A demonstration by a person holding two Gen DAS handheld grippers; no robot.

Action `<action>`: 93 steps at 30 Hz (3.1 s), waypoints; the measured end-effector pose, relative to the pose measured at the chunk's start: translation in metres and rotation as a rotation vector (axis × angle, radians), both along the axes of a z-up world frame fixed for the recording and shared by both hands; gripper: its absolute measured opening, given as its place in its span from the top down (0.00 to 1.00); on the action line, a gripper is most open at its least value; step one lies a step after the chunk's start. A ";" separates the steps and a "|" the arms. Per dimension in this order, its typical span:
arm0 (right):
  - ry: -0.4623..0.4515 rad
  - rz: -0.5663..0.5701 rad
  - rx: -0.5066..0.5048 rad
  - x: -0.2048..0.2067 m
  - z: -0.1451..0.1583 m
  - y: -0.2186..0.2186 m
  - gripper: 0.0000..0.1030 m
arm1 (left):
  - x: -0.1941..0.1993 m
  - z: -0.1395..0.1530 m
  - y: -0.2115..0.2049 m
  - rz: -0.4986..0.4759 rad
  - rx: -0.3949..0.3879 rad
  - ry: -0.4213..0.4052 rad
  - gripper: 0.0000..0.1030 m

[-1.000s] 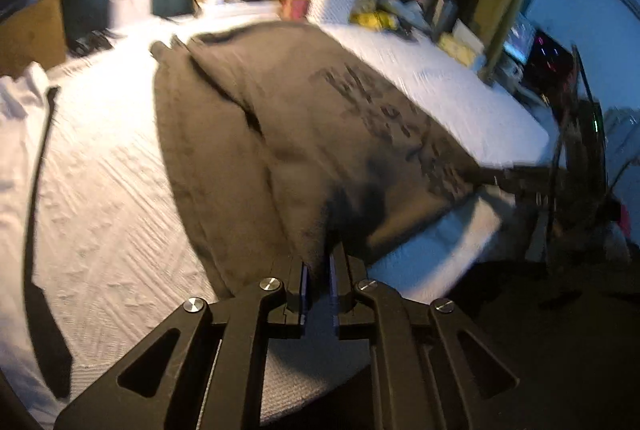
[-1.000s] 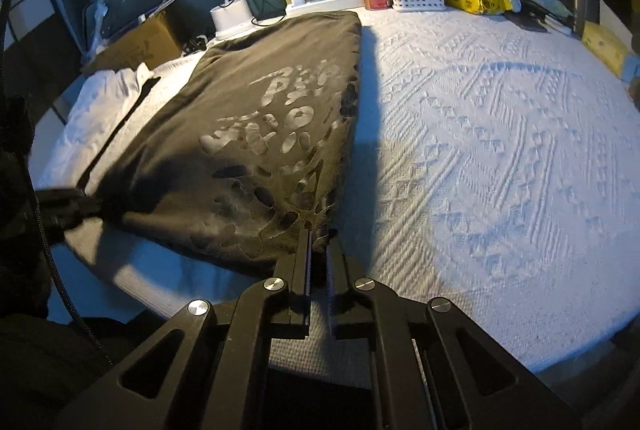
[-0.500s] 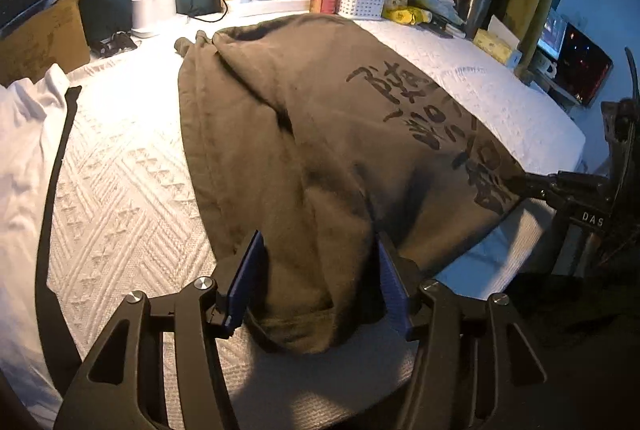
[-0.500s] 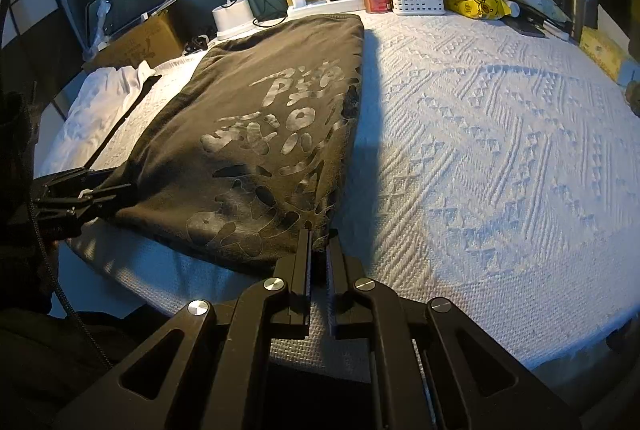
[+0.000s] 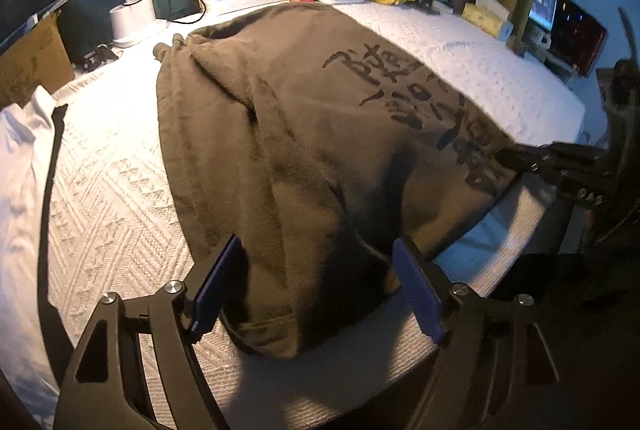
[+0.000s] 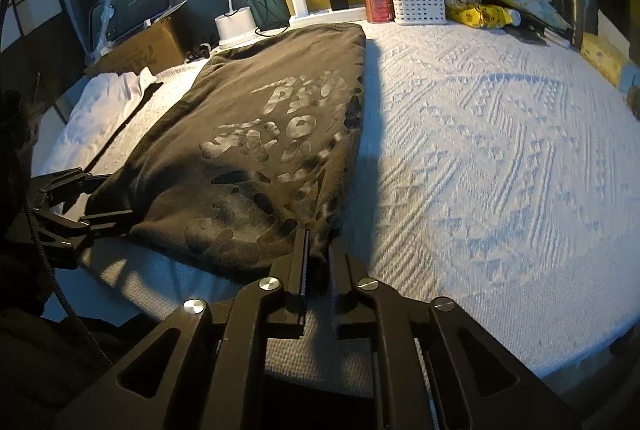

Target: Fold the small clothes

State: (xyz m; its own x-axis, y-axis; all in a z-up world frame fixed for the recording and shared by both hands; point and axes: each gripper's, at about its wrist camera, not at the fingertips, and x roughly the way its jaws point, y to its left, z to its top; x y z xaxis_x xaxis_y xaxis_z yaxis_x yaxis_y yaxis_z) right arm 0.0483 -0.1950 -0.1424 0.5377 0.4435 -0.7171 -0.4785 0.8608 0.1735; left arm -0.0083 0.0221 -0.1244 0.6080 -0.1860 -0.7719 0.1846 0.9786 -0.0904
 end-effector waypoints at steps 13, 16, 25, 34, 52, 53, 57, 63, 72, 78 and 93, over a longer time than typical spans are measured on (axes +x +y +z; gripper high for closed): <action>0.018 0.000 -0.011 0.027 0.004 0.003 0.54 | 0.033 0.018 0.022 0.145 -0.087 -0.046 0.25; 0.028 -0.012 -0.009 0.038 0.005 0.000 0.53 | 0.043 0.019 0.022 0.146 -0.086 -0.042 0.25; 0.053 -0.005 0.001 0.073 0.009 0.005 0.53 | 0.071 0.025 0.027 0.151 -0.057 -0.029 0.25; 0.051 0.005 0.000 0.114 0.015 0.013 0.53 | 0.103 0.027 0.051 0.204 -0.025 -0.007 0.25; 0.045 0.005 -0.032 0.192 0.014 0.029 0.53 | 0.178 0.013 0.102 0.254 -0.078 -0.016 0.25; 0.045 0.005 -0.030 0.196 0.014 0.030 0.53 | 0.182 0.012 0.102 0.249 -0.081 -0.017 0.25; 0.039 0.013 -0.027 0.209 0.014 0.039 0.53 | 0.194 0.008 0.101 0.216 -0.101 -0.018 0.25; 0.025 0.018 -0.002 0.235 0.013 0.055 0.53 | 0.207 0.007 0.087 0.142 -0.065 -0.024 0.25; 0.053 0.081 0.013 0.261 0.003 0.084 0.53 | 0.209 0.006 0.065 0.051 -0.023 -0.033 0.57; 0.050 0.109 -0.004 0.265 0.000 0.100 0.53 | 0.211 0.007 0.057 0.023 -0.056 -0.026 0.80; 0.001 0.179 -0.054 0.244 0.002 0.120 0.89 | 0.201 0.016 0.045 0.013 -0.056 -0.035 0.84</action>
